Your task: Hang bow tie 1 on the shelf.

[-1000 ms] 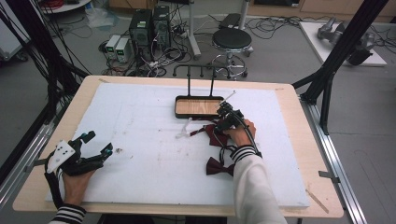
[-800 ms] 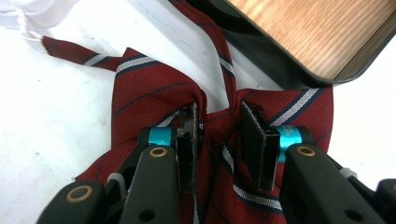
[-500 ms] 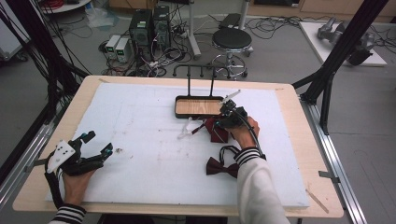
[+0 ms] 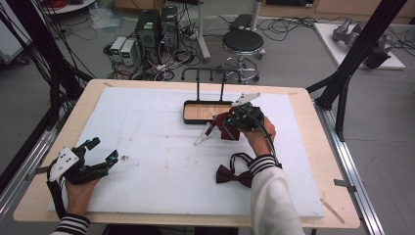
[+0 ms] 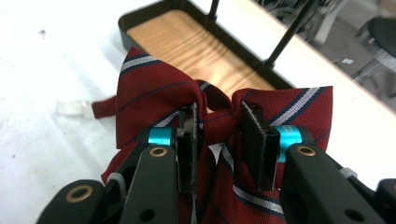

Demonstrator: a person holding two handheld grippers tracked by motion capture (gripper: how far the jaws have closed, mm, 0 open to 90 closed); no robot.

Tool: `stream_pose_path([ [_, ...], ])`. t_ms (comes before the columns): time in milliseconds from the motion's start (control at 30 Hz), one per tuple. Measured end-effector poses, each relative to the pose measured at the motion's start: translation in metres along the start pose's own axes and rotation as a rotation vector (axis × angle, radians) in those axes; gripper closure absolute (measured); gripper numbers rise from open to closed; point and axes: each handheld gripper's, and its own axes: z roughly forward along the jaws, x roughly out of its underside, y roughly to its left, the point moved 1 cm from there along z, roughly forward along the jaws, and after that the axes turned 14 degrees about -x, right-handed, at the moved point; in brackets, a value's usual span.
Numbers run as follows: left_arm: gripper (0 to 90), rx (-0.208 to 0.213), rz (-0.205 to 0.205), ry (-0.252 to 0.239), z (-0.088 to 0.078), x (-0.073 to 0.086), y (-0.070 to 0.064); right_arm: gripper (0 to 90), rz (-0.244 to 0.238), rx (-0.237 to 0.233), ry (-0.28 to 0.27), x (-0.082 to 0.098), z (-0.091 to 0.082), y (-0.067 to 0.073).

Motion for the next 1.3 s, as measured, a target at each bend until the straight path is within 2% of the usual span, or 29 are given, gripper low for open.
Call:
stream_pose_path([
  [233, 15.4, 0.001, 0.003, 0.001, 0.0, 0.0, 0.0, 69.1, -0.029, 0.047, -0.078, -0.004, -0.016, 0.001],
  [267, 15.4, 0.0, 0.002, 0.001, 0.0, 0.0, 0.0, 69.1, -0.012, 0.048, -0.081, -0.004, -0.018, 0.002],
  [333, 15.4, 0.0, 0.001, -0.001, 0.0, 0.0, 0.0, 69.1, -0.026, 0.063, -0.105, -0.004, -0.022, 0.001],
  [567, 15.4, 0.0, 0.002, 0.0, 0.0, 0.0, 0.0, 69.1, -0.025, 0.106, -0.175, -0.004, -0.036, -0.003],
  [767, 15.4, 0.0, 0.005, 0.001, 0.0, 0.0, 0.0, 69.0, -0.001, 0.117, -0.212, -0.006, -0.045, -0.006],
  [833, 15.4, 0.0, 0.003, 0.0, 0.0, 0.0, 0.0, 69.1, -0.016, 0.125, -0.229, -0.007, -0.047, -0.009],
  [933, 15.4, 0.0, 0.003, 0.0, 0.0, 0.0, 0.0, 69.1, -0.01, 0.138, -0.254, -0.007, -0.051, -0.011],
  [1133, 15.4, 0.0, 0.004, 0.001, 0.0, 0.0, 0.0, 69.1, 0.02, 0.142, -0.289, -0.004, -0.057, -0.015],
  [1233, 15.4, 0.0, 0.004, 0.001, 0.0, 0.0, 0.0, 69.1, 0.017, 0.144, -0.294, -0.005, -0.061, -0.017],
  [1267, 15.4, 0.0, 0.003, 0.002, 0.0, 0.0, 0.0, 69.0, 0.03, 0.14, -0.292, -0.006, -0.062, -0.016],
  [1300, 15.4, -0.001, 0.004, 0.002, 0.0, 0.0, 0.0, 69.0, 0.012, 0.144, -0.297, -0.008, -0.064, -0.017],
])
